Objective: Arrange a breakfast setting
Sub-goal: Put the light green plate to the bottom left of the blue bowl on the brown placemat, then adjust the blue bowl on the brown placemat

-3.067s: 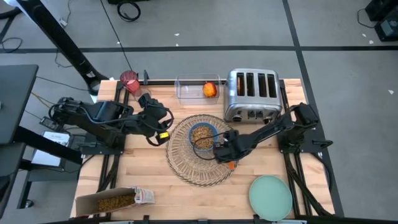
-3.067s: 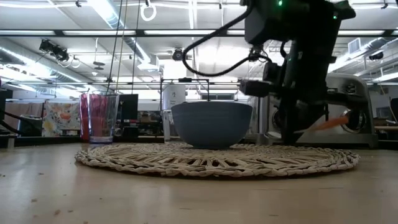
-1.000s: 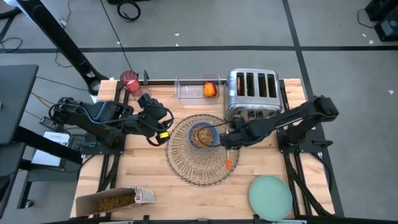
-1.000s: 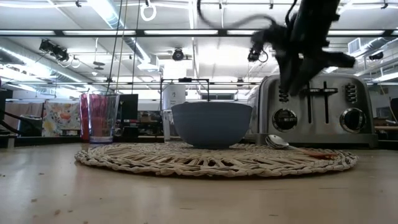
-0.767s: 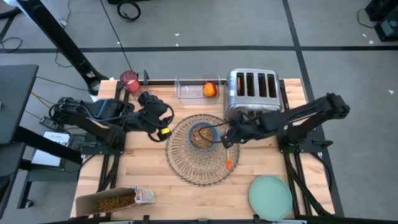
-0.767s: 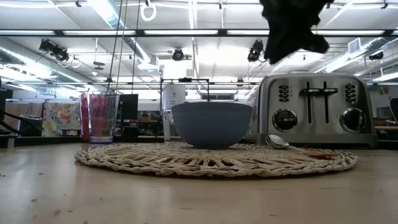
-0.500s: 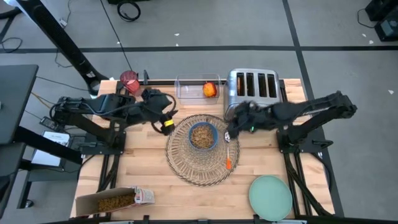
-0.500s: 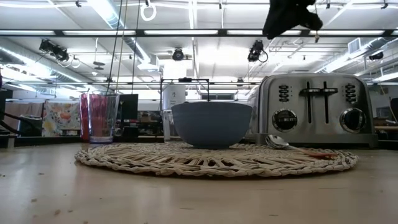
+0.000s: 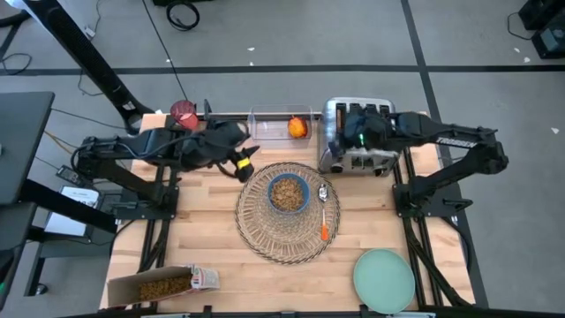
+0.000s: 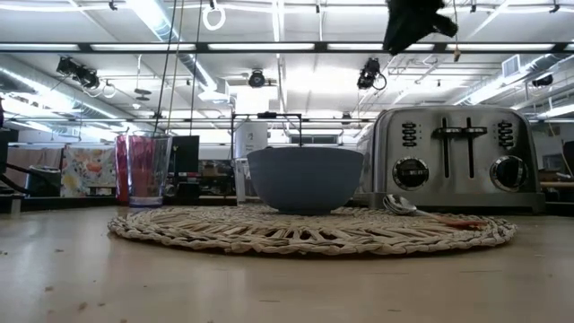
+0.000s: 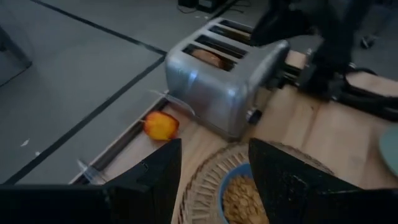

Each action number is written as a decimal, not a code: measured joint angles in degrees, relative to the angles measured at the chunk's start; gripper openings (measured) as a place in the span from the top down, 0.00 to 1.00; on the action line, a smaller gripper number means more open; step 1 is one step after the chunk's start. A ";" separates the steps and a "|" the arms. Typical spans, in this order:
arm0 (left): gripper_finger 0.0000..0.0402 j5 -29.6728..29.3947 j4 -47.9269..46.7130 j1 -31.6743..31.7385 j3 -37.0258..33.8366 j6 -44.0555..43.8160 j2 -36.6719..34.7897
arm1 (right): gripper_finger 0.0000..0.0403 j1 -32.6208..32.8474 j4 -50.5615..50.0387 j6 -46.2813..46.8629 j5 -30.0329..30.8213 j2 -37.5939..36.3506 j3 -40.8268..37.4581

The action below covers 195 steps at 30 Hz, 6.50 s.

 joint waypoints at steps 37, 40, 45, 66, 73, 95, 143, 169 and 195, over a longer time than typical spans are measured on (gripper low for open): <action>0.52 -0.02 -2.17 -19.16 0.00 -4.24 0.00 | 0.75 51.21 7.18 88.50 -32.25 39.72 -2.16; 0.52 0.02 -2.15 -20.63 0.00 -4.24 0.00 | 0.75 51.36 10.03 88.48 -32.68 41.88 -2.12; 0.52 -0.06 -3.64 -22.80 0.00 -4.76 0.00 | 0.80 52.30 11.39 88.55 -34.24 44.55 -1.90; 0.52 0.01 -11.78 -34.10 0.00 -19.44 -0.02 | 0.97 52.32 -8.60 60.86 -24.98 41.50 16.00; 0.52 -0.45 -12.65 -35.42 0.00 -20.63 -0.02 | 0.97 50.08 -1.37 29.05 -15.42 41.43 26.11; 0.52 3.52 -10.64 -26.26 6.31 -9.46 -0.04 | 0.96 35.14 32.06 -63.67 -18.82 41.50 10.80; 0.52 1.34 -9.45 -25.65 8.35 -7.02 -0.04 | 0.70 30.73 45.98 -84.52 -13.15 41.33 -7.19; 0.52 0.68 -9.41 -25.52 8.33 -7.51 -0.02 | 0.69 16.89 34.57 -52.69 -23.72 30.28 -7.13; 0.52 -0.57 -9.06 -25.46 8.28 -6.82 0.00 | 0.94 15.76 29.26 -52.95 -22.21 33.85 -7.15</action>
